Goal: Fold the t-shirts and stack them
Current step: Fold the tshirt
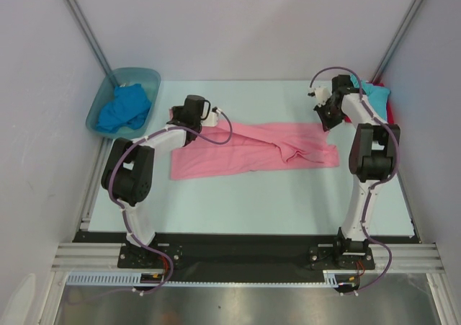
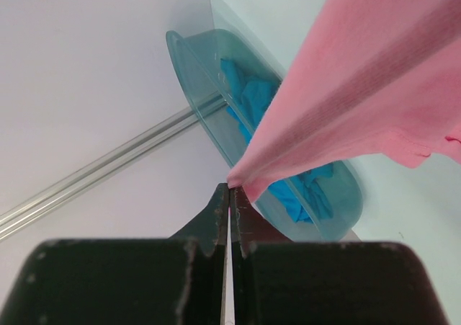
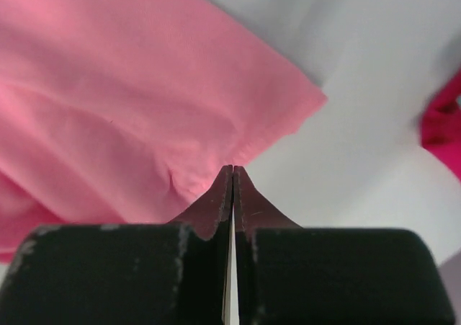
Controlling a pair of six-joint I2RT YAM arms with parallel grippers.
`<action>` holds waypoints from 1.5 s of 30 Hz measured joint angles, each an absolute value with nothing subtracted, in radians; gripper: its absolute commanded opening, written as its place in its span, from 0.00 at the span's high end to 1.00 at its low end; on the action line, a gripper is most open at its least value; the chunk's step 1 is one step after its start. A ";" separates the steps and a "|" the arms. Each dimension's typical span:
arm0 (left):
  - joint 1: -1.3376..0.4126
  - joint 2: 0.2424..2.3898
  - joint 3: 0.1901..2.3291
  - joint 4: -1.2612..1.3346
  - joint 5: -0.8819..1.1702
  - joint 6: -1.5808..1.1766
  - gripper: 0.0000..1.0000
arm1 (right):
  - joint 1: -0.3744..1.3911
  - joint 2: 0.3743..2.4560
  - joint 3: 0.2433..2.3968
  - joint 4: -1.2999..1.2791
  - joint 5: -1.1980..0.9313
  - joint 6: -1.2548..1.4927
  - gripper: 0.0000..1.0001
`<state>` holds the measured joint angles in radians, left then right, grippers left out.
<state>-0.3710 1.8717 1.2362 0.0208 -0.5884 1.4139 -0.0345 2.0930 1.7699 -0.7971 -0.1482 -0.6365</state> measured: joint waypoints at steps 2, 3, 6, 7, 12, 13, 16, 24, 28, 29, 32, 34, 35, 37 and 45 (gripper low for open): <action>-0.371 1.872 1.237 0.020 -0.592 1.413 1.00 | -0.035 2.141 1.770 -0.791 -0.146 -0.620 1.00; -0.371 1.872 1.237 0.020 -0.593 1.413 1.00 | -0.035 2.168 1.770 -0.788 -0.146 -0.611 1.00; -0.371 1.872 1.237 0.020 -0.596 1.412 1.00 | -0.035 2.214 1.778 -0.784 -0.146 -0.590 1.00; -0.371 1.872 1.237 0.020 -0.597 1.412 1.00 | -0.035 2.222 1.781 -0.780 -0.146 -0.582 1.00; -0.371 1.872 1.237 0.020 -0.599 1.412 1.00 | -0.035 2.226 1.808 -0.758 -0.147 -0.556 1.00; -0.371 1.872 1.237 0.020 -0.599 1.412 1.00 | -0.035 2.227 1.810 -0.747 -0.146 -0.551 1.00; -0.373 1.872 1.238 0.020 -0.600 1.411 1.00 | -0.035 2.241 1.811 -0.719 -0.142 -0.545 1.00; -0.373 1.872 1.238 0.019 -0.602 1.406 1.00 | -0.031 2.277 1.837 -0.674 -0.108 -0.517 1.00; -0.374 1.872 1.238 0.017 -0.607 1.406 1.00 | -0.021 2.295 1.846 -0.601 -0.058 -0.504 1.00; -0.375 1.872 1.238 0.017 -0.609 1.406 1.00 | -0.019 2.300 1.848 -0.575 -0.038 -0.499 1.00; -0.377 1.872 1.238 0.017 -0.616 1.405 1.00 | -0.015 2.320 1.862 -0.509 0.016 -0.490 1.00; -0.379 1.872 1.238 0.017 -0.618 1.405 1.00 | -0.013 2.341 1.881 -0.470 0.054 -0.488 1.00; -0.380 1.872 1.238 0.017 -0.618 1.405 1.00 | -0.012 2.351 1.890 -0.446 0.078 -0.488 1.00; -0.382 1.872 1.238 0.017 -0.618 1.405 1.00 | -0.007 2.366 1.898 -0.404 0.117 -0.488 1.00; -0.384 1.866 1.232 0.017 -0.619 1.406 1.00 | 0.007 2.388 1.900 -0.315 0.196 -0.511 0.87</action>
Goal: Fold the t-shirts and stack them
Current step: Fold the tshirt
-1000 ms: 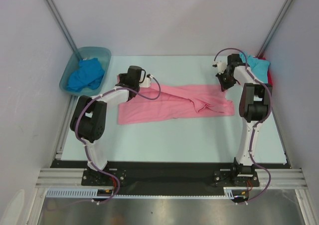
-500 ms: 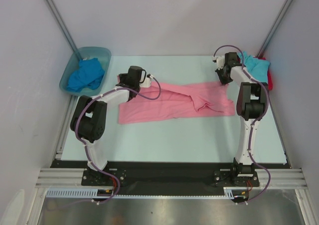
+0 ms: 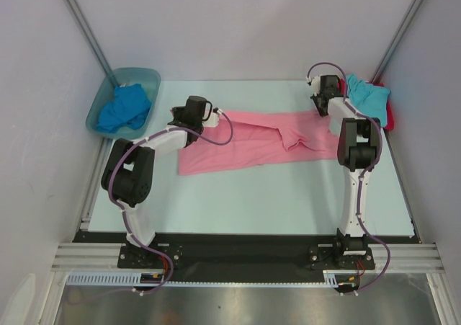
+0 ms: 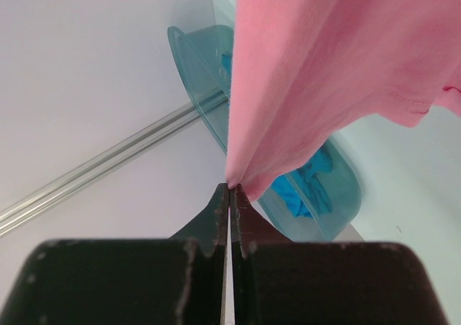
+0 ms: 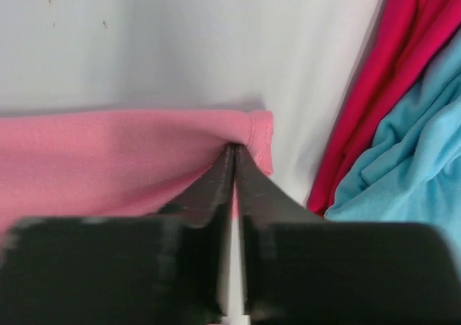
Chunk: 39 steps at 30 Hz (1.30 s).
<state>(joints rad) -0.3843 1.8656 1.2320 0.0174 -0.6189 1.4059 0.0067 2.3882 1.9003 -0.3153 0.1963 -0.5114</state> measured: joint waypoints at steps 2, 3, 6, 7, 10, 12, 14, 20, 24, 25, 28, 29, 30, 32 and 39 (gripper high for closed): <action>-0.384 1.863 1.230 0.017 -0.621 1.406 1.00 | 0.007 2.388 1.901 -0.316 0.195 -0.524 0.71; -0.384 1.863 1.230 0.017 -0.623 1.406 1.00 | 0.007 2.388 1.903 -0.319 0.194 -0.529 0.55; -0.385 1.862 1.229 0.017 -0.628 1.406 1.00 | 0.002 2.378 1.911 -0.332 0.178 -0.546 0.39; -0.385 1.861 1.229 0.016 -0.629 1.406 1.00 | 0.002 2.373 1.911 -0.347 0.162 -0.546 0.36; -0.385 1.858 1.229 0.016 -0.634 1.407 1.00 | 0.001 2.348 1.912 -0.412 0.103 -0.549 0.35; -0.385 1.856 1.229 0.017 -0.635 1.407 1.00 | 0.007 2.321 1.912 -0.468 0.052 -0.547 0.35; -0.385 1.856 1.229 0.017 -0.636 1.408 1.00 | 0.013 2.283 1.912 -0.533 0.002 -0.548 0.35; -0.386 1.856 1.229 0.018 -0.636 1.415 1.00 | 0.024 2.123 1.844 -0.628 -0.078 -0.579 0.36; -0.387 1.856 1.229 0.020 -0.636 1.416 1.00 | 0.022 2.030 1.752 -0.672 -0.088 -0.632 0.37; -0.387 1.856 1.229 0.020 -0.636 1.416 1.00 | 0.020 2.019 1.734 -0.685 -0.089 -0.650 0.37; -0.389 1.856 1.230 0.020 -0.636 1.416 1.00 | 0.015 2.010 1.688 -0.724 -0.092 -0.714 0.38; -0.389 1.856 1.230 0.020 -0.636 1.417 1.00 | 0.012 2.010 1.676 -0.738 -0.092 -0.732 0.38; -0.389 1.856 1.231 0.021 -0.636 1.417 1.00 | 0.009 2.010 1.662 -0.759 -0.096 -0.759 0.39; -0.389 1.856 1.233 0.021 -0.636 1.417 1.00 | -0.004 2.010 1.655 -0.788 -0.097 -0.789 0.40; -0.390 1.856 1.239 0.021 -0.636 1.419 1.00 | -0.035 2.010 1.654 -0.870 -0.119 -0.876 0.43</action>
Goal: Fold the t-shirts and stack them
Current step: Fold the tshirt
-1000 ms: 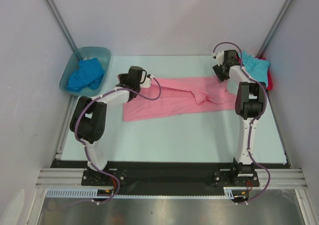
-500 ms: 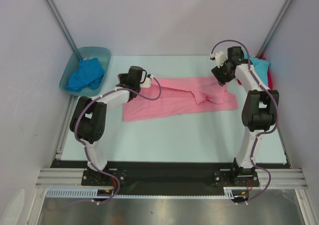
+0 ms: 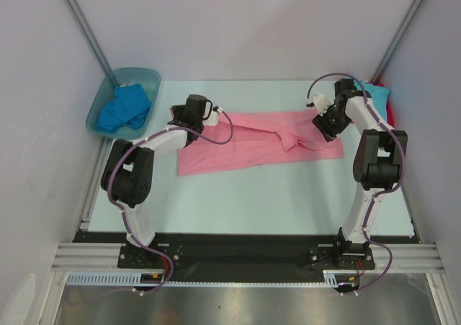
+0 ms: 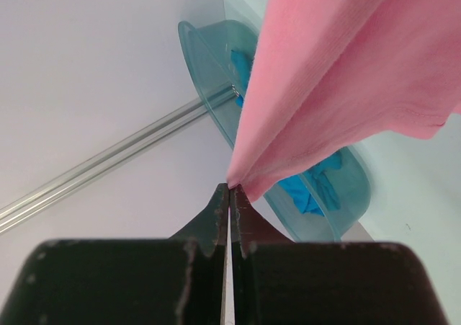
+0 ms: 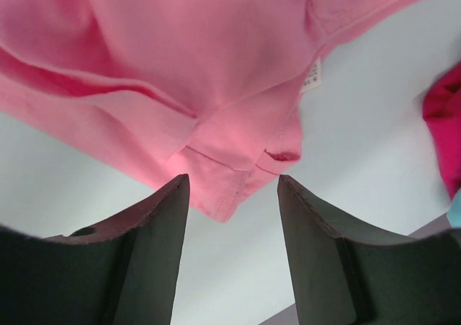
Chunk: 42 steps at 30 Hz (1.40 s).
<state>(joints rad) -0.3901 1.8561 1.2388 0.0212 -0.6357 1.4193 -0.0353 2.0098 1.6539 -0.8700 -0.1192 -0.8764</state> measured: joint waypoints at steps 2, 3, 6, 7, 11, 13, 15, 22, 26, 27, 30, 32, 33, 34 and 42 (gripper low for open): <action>-0.390 1.856 1.239 0.021 -0.635 1.422 1.00 | -0.031 2.010 1.654 -0.894 -0.130 -0.893 0.43; -0.390 1.856 1.239 0.021 -0.635 1.423 1.00 | -0.028 2.010 1.654 -0.908 -0.136 -0.897 0.43; -0.390 1.857 1.240 0.021 -0.635 1.424 1.00 | -0.020 2.010 1.655 -0.947 -0.156 -0.910 0.44; -0.390 1.857 1.240 0.022 -0.635 1.424 1.00 | -0.017 2.010 1.655 -0.961 -0.163 -0.914 0.43; -0.391 1.861 1.242 0.021 -0.635 1.424 1.00 | -0.009 2.010 1.655 -0.999 -0.191 -0.918 0.45; -0.392 1.863 1.247 0.022 -0.635 1.424 1.00 | -0.007 2.010 1.655 -1.012 -0.201 -0.918 0.45; -0.393 1.864 1.251 0.023 -0.635 1.424 1.00 | -0.005 2.010 1.655 -1.019 -0.208 -0.917 0.46; -0.395 1.865 1.259 0.029 -0.634 1.424 1.00 | -0.005 2.015 1.655 -1.011 -0.220 -0.898 0.48; -0.395 1.865 1.259 0.029 -0.634 1.424 1.00 | -0.005 2.045 1.655 -0.985 -0.226 -0.872 0.50; -0.395 1.865 1.259 0.030 -0.634 1.424 1.00 | -0.002 2.056 1.655 -0.976 -0.226 -0.865 0.50; -0.395 1.865 1.259 0.030 -0.633 1.424 1.00 | 0.009 2.088 1.655 -0.950 -0.227 -0.844 0.50; -0.396 1.865 1.259 0.030 -0.633 1.424 1.00 | 0.017 2.103 1.658 -0.941 -0.229 -0.833 0.51; -0.396 1.865 1.259 0.030 -0.633 1.424 1.00 | 0.020 2.110 1.660 -0.934 -0.231 -0.826 0.52; -0.397 1.865 1.259 0.031 -0.633 1.424 1.00 | 0.023 2.117 1.664 -0.930 -0.233 -0.820 0.53; -0.397 1.866 1.269 0.036 -0.633 1.425 1.00 | 0.036 2.136 1.680 -0.904 -0.239 -0.789 0.63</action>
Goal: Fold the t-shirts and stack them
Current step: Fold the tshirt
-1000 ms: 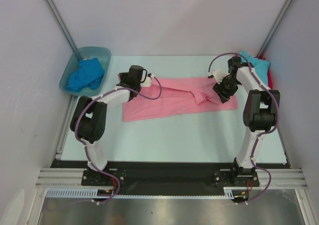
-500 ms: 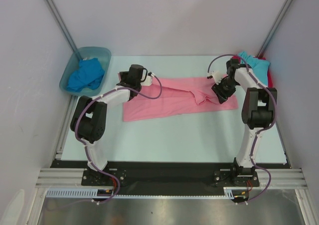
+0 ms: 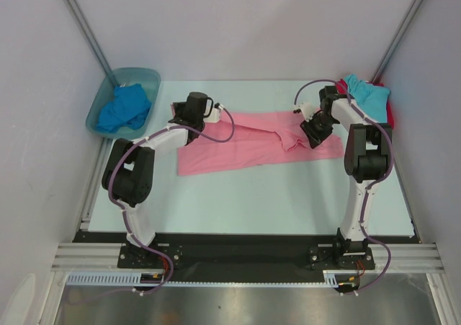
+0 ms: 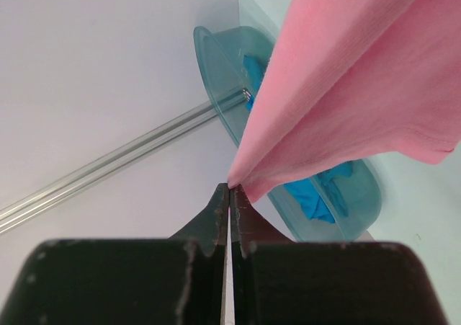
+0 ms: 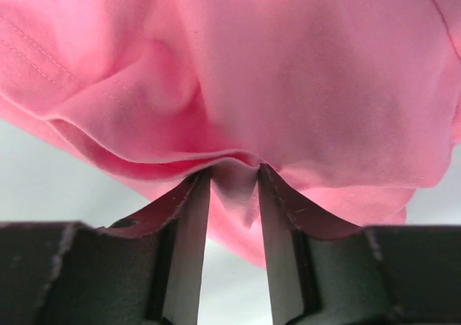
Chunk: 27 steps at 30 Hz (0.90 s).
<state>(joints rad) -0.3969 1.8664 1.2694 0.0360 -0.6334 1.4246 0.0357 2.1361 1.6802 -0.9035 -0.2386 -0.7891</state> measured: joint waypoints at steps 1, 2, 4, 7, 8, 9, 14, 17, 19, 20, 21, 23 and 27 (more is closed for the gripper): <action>-0.397 1.867 1.270 0.036 -0.633 1.425 1.00 | 0.036 2.136 1.680 -0.900 -0.239 -0.786 0.64; -0.397 1.867 1.270 0.036 -0.633 1.425 1.00 | 0.036 2.136 1.680 -0.899 -0.239 -0.783 0.67; -0.397 1.867 1.270 0.036 -0.633 1.425 1.00 | 0.036 2.136 1.680 -0.895 -0.239 -0.778 0.72; -0.397 1.867 1.270 0.036 -0.633 1.425 1.00 | 0.036 2.136 1.680 -0.890 -0.238 -0.775 0.74; -0.397 1.867 1.270 0.036 -0.633 1.425 1.00 | 0.037 2.136 1.681 -0.890 -0.238 -0.774 0.75; -0.397 1.868 1.270 0.036 -0.633 1.425 1.00 | 0.038 2.136 1.681 -0.889 -0.237 -0.774 0.75; -0.397 1.872 1.270 0.036 -0.633 1.425 1.00 | 0.038 2.136 1.692 -0.888 -0.233 -0.771 0.88; -0.397 1.876 1.271 0.036 -0.633 1.425 1.00 | 0.038 2.136 1.703 -0.889 -0.228 -0.768 1.00; -0.397 1.876 1.271 0.036 -0.634 1.425 1.00 | 0.038 2.135 1.714 -0.891 -0.225 -0.767 1.00; -0.397 1.876 1.271 0.036 -0.634 1.425 1.00 | 0.038 2.133 1.718 -0.892 -0.222 -0.767 1.00; -0.397 1.876 1.271 0.036 -0.633 1.425 1.00 | 0.038 2.131 1.723 -0.893 -0.221 -0.767 1.00; -0.397 1.876 1.271 0.036 -0.633 1.425 1.00 | 0.038 2.120 1.728 -0.893 -0.216 -0.767 1.00; -0.397 1.876 1.271 0.036 -0.633 1.425 1.00 | 0.038 2.076 1.739 -0.897 -0.204 -0.767 1.00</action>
<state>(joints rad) -0.3973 1.8763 1.2705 0.0364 -0.6334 1.4246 0.0383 2.0762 1.7386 -0.8967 -0.2035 -0.7670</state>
